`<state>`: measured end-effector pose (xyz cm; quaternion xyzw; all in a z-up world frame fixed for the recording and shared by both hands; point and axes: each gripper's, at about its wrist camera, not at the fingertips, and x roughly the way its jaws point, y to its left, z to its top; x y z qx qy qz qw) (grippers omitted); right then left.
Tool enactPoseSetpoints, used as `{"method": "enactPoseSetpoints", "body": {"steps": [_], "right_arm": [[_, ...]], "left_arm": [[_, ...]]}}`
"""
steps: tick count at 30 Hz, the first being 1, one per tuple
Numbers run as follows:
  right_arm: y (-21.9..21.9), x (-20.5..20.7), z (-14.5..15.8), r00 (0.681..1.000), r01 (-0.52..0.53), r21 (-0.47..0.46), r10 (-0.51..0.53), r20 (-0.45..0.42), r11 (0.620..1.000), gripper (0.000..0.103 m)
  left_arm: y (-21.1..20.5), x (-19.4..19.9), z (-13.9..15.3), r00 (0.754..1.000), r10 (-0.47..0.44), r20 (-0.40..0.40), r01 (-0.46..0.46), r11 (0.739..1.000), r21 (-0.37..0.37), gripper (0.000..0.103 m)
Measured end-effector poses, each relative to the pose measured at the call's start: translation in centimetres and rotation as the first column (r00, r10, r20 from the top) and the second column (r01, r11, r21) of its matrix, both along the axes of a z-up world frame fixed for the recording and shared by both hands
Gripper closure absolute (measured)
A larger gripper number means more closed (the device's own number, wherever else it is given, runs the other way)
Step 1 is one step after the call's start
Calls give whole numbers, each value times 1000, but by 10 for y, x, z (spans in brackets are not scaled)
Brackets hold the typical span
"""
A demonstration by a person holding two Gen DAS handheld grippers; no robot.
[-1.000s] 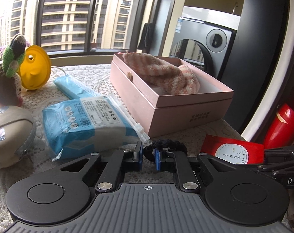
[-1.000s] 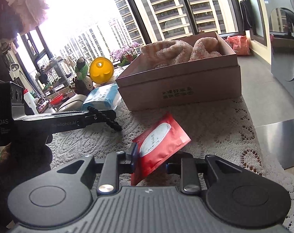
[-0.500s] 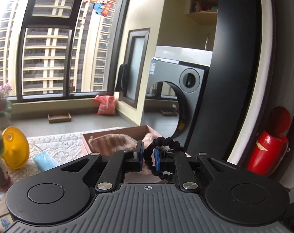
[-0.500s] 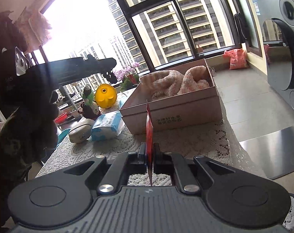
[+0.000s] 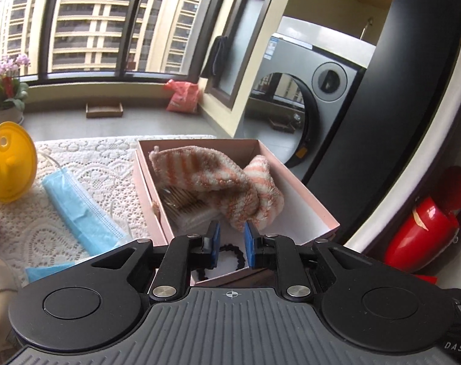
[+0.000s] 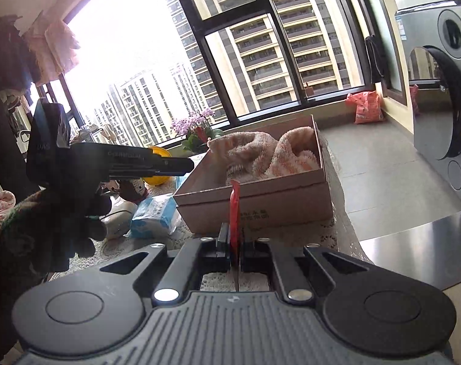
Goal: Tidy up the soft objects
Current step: 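Drop the bracelet into the box while the right tool carries the red packet over, then release the red packet into the box with the right tool, then grasp the blue wipes pack with the right tool while the left tool grasps the beige pouch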
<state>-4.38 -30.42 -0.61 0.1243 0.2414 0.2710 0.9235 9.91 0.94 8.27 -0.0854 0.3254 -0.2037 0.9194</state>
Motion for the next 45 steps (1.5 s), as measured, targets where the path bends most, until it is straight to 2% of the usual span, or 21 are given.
{"method": "enactPoseSetpoints", "body": {"steps": [3,5,7,10,11,12,13,14,15,17,19,23,26,30,32,35,38,45], "right_arm": [[14,35,33,997,-62,20,61,52,998,98],[26,63,50,995,-91,24,90,48,996,98],[42,102,59,988,-152,35,153,-28,988,98],[58,155,50,948,-205,58,213,-235,977,96],[58,168,42,942,-165,40,170,-291,985,93],[57,173,37,946,-126,-3,119,-302,992,89],[56,175,33,954,-94,-49,76,-290,994,78],[55,174,31,962,-67,-87,41,-270,994,66],[52,170,28,972,-21,-144,-13,-234,989,61],[50,158,26,982,10,-198,-47,-184,980,56],[51,144,26,987,-3,-209,-31,-160,978,53],[51,112,26,996,-28,-216,11,-84,976,30],[63,85,22,999,-41,-238,34,-31,970,28],[86,50,8,995,-57,-340,81,59,939,22],[94,38,-3,991,-114,-363,133,28,925,22],[92,34,-15,984,-177,-329,166,-61,928,22],[87,31,-20,983,-179,-298,157,-97,937,22],[116,16,-12,976,-218,-247,207,-72,944,22]], "left_arm": [[26,-27,-4,996,69,48,-68,997,-21,84],[43,-34,-10,992,122,26,-121,992,-41,84],[61,-38,-17,985,171,-13,-172,983,-63,84],[78,-46,-26,977,208,-42,-211,974,-82,84],[83,-49,-29,976,213,-51,-217,972,-90,84],[92,-54,-32,974,218,-56,-223,970,-97,84],[96,-57,-34,973,223,-57,-227,969,-100,84],[100,-60,-36,972,227,-56,-232,967,-103,84],[105,-63,-37,971,234,-51,-238,965,-108,84],[111,-66,-38,969,244,-38,-247,962,-120,84],[115,-67,-36,965,262,-11,-261,957,-125,84],[118,-57,-29,966,258,28,-250,955,-160,84],[116,-35,-25,973,229,40,-222,966,-130,84],[114,5,-28,976,219,9,-216,969,-117,84],[113,19,-31,979,205,-7,-205,972,-116,84],[115,29,-41,984,166,-57,-172,979,-108,84],[118,15,-50,987,136,-89,-146,984,-104,84],[118,-55,-57,990,52,-131,-77,979,-187,84]]}}
